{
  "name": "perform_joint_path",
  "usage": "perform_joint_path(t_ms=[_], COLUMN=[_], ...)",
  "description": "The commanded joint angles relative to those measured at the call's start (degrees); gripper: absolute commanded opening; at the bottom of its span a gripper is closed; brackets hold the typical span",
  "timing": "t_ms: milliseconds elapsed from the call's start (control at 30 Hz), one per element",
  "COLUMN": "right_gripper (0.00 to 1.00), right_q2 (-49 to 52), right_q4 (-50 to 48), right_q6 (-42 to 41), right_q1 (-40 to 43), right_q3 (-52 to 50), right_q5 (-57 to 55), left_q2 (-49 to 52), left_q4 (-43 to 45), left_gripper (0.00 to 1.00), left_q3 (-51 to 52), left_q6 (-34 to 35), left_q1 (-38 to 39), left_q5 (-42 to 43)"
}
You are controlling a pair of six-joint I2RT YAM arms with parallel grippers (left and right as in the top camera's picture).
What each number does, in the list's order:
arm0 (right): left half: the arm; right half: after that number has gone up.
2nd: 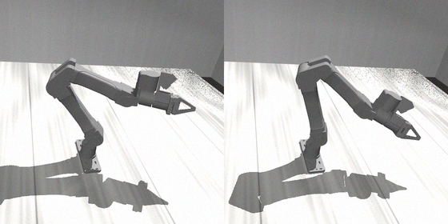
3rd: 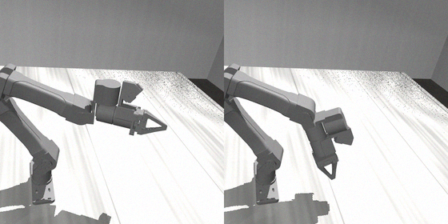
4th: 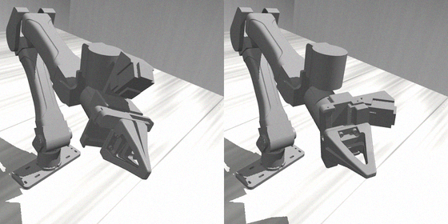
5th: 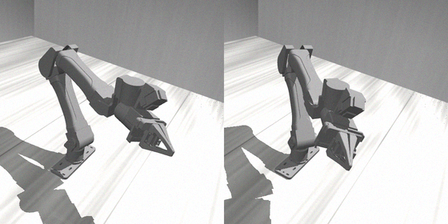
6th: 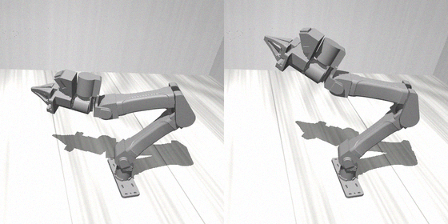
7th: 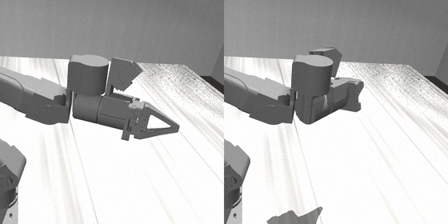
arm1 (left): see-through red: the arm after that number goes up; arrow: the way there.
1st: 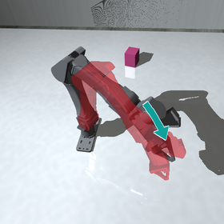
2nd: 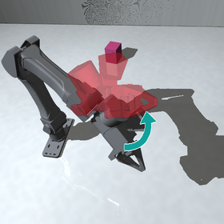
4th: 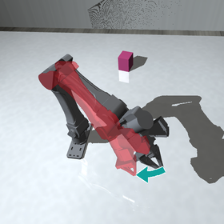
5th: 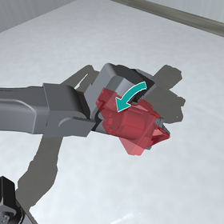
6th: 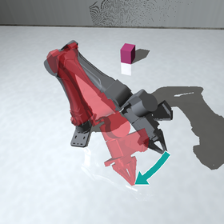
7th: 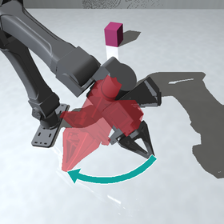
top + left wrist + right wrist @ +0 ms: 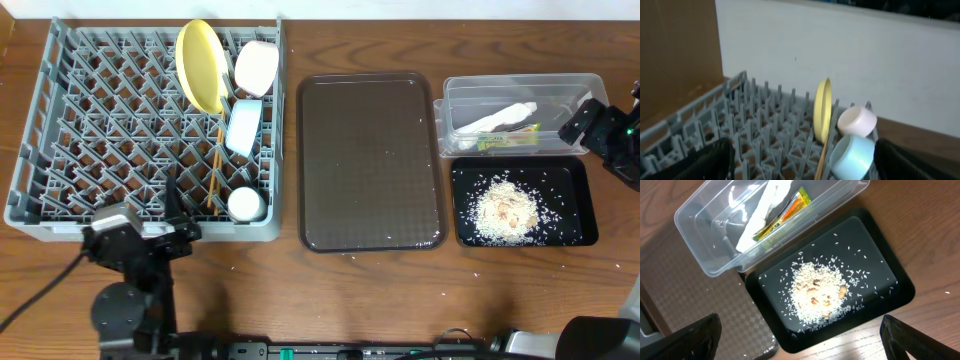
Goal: Sort waste into correct bins and load items into the dishwasher
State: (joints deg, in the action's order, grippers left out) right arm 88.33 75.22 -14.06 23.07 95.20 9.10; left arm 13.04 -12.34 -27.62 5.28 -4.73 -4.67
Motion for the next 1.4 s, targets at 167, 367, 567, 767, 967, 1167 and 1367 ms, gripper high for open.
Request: perform_joint_path(t_ms=[167,367,567,767,967,1167,1367], right_gripper=[0.99,0.99,0.99,0.99,0.99,0.99,0.99], right_q2=[-1.01,-1.01,-1.01,-1.01,-1.01,-1.01,-1.01], right_q4=[0.04,0.04,0.04,0.04,0.04,0.04,0.04], right_q6=[-0.48,-0.48,-0.48,-0.48,-0.48,-0.48,-0.48], right_q1=[0.17,0.17,0.17,0.17,0.17,0.17,0.17], right_q3=[0.63,0.63,0.63,0.63,0.63,0.63,0.63], right_q5=[-0.28,-0.28,-0.28,-0.28,-0.28,-0.28,-0.28], left_q2=[-8.46,-11.74,-12.76,-12.94,-12.94,-12.94,-12.74], left_q4=[9.38,10.69,10.75,10.71,8.83,8.55,8.55], left_gripper=[0.9,0.9,0.91,0.9,0.91,0.91,0.91], left_q3=[15.08,20.72,23.5,25.53,27.39,27.39,27.39], left_q6=[-0.72,-0.7,-0.76,-0.76,-0.76,-0.98,-0.98], left_q1=[-0.24,-0.24,-0.24,-0.24,-0.24,-0.24,-0.24], left_q5=[0.98,1.01,0.94,0.5,0.52,0.61,0.61])
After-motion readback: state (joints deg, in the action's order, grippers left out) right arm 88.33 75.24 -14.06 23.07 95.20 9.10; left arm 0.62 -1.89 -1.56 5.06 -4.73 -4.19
